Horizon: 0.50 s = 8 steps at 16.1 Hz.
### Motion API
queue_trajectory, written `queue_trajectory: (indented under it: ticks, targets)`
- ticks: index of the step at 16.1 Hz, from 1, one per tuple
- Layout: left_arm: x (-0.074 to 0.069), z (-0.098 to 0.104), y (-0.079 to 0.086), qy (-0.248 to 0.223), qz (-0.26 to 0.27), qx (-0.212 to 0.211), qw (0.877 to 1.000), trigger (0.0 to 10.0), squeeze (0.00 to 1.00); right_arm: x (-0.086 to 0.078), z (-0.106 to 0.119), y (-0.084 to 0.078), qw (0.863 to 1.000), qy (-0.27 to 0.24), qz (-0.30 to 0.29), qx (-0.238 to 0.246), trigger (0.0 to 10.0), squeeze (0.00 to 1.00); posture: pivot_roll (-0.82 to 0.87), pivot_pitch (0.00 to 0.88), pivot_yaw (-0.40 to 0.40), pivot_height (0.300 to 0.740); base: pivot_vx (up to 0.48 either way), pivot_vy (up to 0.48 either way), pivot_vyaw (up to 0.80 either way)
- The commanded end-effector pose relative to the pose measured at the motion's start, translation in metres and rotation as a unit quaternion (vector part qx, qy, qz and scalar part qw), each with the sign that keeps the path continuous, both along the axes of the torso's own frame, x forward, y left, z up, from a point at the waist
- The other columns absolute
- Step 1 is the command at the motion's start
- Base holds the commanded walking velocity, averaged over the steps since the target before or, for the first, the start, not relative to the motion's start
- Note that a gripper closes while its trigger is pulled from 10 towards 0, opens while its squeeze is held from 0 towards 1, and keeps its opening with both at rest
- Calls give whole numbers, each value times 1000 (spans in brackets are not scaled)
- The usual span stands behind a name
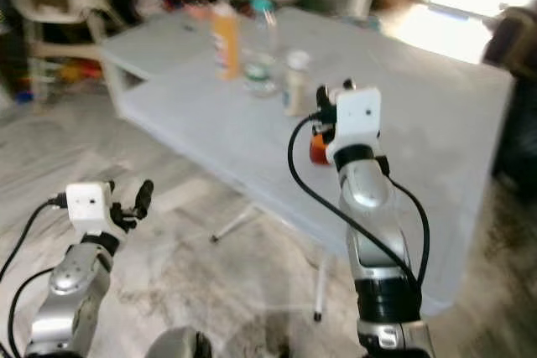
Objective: Restocking fridge
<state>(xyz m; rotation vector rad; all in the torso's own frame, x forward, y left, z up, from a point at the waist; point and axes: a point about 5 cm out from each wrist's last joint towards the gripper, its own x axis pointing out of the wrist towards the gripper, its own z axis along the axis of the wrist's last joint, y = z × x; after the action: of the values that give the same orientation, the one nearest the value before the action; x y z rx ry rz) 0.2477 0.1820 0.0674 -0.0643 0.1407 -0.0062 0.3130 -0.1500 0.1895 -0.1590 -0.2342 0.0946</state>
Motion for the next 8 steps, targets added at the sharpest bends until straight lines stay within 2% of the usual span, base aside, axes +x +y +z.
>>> queue_trajectory:
  ticks: [1,7,8]
  targets:
    - [-3,-4,1,12,2,5,1000,10000,0,-1,5,4,1000,-8,11,5,10000,0,47,0,11,740,-292,0,0]
    - [-6,-7,1,14,2,3,1000,10000,0,-4,-2,10,999,2,39,21,10000,0,56,0,10,740,-276,0,0]
    - [-6,-7,1,13,2,4,1000,10000,0,-6,-5,11,999,5,47,11,10000,0,59,0,10,740,-240,0,0]
